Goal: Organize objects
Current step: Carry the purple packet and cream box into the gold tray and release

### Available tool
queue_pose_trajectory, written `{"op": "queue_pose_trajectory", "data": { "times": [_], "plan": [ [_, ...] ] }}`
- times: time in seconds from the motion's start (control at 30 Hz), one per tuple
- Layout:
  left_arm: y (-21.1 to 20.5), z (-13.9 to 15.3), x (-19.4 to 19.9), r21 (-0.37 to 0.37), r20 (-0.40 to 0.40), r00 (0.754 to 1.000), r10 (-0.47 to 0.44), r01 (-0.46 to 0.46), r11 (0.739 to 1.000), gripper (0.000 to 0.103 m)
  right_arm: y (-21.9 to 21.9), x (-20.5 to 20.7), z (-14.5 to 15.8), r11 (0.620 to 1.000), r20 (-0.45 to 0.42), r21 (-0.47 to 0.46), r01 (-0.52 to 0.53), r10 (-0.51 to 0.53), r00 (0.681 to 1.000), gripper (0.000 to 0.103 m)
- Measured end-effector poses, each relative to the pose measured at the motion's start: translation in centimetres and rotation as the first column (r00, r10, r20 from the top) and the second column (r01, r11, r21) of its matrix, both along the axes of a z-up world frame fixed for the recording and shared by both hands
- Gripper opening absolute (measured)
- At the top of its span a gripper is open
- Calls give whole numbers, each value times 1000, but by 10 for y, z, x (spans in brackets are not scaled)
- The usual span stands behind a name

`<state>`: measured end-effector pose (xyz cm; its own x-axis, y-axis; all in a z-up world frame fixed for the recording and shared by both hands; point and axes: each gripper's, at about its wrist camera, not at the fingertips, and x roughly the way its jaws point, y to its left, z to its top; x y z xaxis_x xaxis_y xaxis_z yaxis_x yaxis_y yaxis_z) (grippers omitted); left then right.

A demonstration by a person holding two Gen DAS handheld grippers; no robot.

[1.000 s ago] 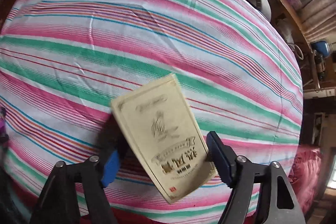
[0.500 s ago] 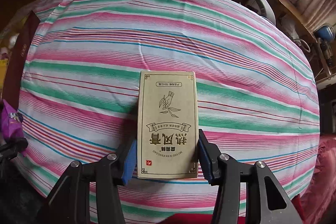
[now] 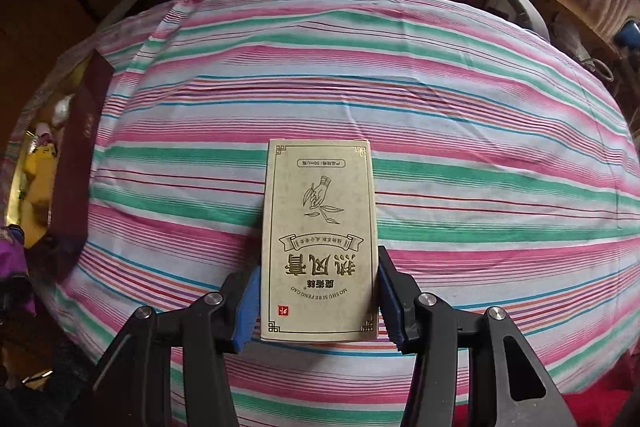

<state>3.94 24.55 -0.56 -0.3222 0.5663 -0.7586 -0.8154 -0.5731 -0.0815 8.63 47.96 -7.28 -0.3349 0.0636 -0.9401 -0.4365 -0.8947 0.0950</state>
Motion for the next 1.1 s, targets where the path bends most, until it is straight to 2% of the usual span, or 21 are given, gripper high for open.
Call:
{"op": "queue_pose_trajectory", "data": {
  "times": [0.37,0.57,0.7,0.87,1.1],
  "plan": [
    [-25,4,-5,21,-4,999,51,-51,999,35,-39,-12,-1,997,-124,-82,-7,-3,992,52],
    [-47,3,-15,41,42,995,92,-93,995,35,-41,-9,-6,969,-207,-246,21,-74,975,51],
    [-79,8,-29,77,59,985,162,-166,983,35,-40,-5,-8,929,-245,-368,32,-131,961,51],
    [-136,8,-56,101,93,944,315,-324,941,35,-62,-16,14,925,-309,-379,-27,-99,946,51],
    [-203,4,-81,112,124,870,477,-490,864,35,-123,-61,52,921,-399,-336,-198,51,915,51]
  ]
}}
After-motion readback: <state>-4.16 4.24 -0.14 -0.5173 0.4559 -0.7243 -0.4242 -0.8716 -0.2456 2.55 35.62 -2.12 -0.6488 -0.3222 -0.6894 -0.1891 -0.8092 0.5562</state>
